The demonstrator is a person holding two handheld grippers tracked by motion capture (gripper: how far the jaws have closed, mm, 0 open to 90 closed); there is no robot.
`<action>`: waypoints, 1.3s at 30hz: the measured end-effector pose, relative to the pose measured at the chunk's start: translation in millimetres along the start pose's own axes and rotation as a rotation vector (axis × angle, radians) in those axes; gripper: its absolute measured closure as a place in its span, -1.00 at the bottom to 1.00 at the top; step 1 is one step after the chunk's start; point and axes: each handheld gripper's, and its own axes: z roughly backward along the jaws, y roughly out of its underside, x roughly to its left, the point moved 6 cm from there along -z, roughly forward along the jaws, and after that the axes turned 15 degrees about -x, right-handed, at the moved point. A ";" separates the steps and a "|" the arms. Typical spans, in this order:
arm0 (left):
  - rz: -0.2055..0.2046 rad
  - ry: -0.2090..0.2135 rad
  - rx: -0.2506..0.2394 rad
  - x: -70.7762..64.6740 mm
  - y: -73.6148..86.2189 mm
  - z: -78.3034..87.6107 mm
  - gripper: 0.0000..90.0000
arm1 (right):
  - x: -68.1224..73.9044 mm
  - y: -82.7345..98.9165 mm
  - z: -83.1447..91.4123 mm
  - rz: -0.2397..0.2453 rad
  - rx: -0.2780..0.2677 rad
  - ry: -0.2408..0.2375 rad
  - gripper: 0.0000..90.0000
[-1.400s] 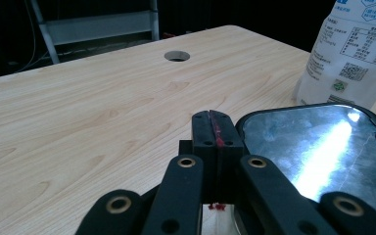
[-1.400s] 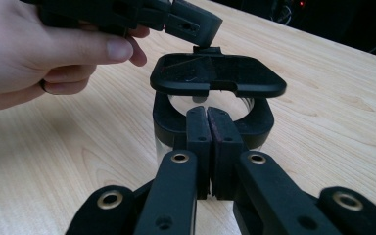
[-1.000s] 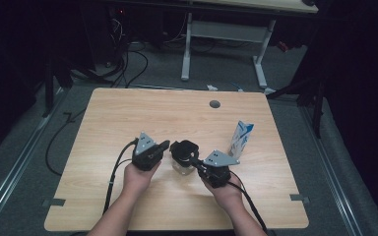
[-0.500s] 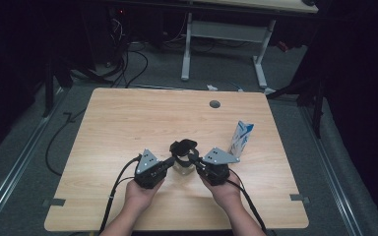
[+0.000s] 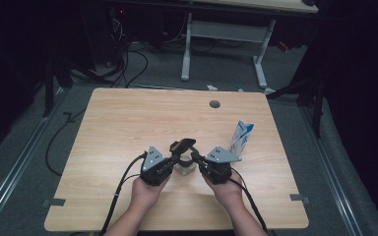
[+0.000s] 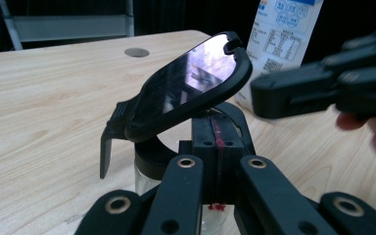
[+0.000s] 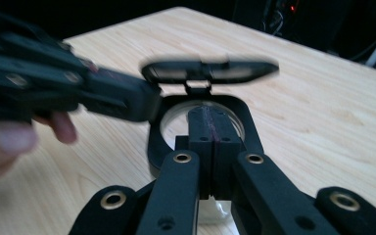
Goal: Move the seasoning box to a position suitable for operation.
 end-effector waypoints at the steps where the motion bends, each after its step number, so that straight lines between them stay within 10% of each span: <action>1: -0.001 -0.003 -0.001 0.6 -0.7 0.2 1.00 | -0.8 2.6 -1.3 -0.005 0.010 0.003 1.00; 39: 0.064 -0.131 -0.055 35.4 -9.7 -2.3 1.00 | -2.4 14.6 -11.2 -0.009 0.021 -0.005 1.00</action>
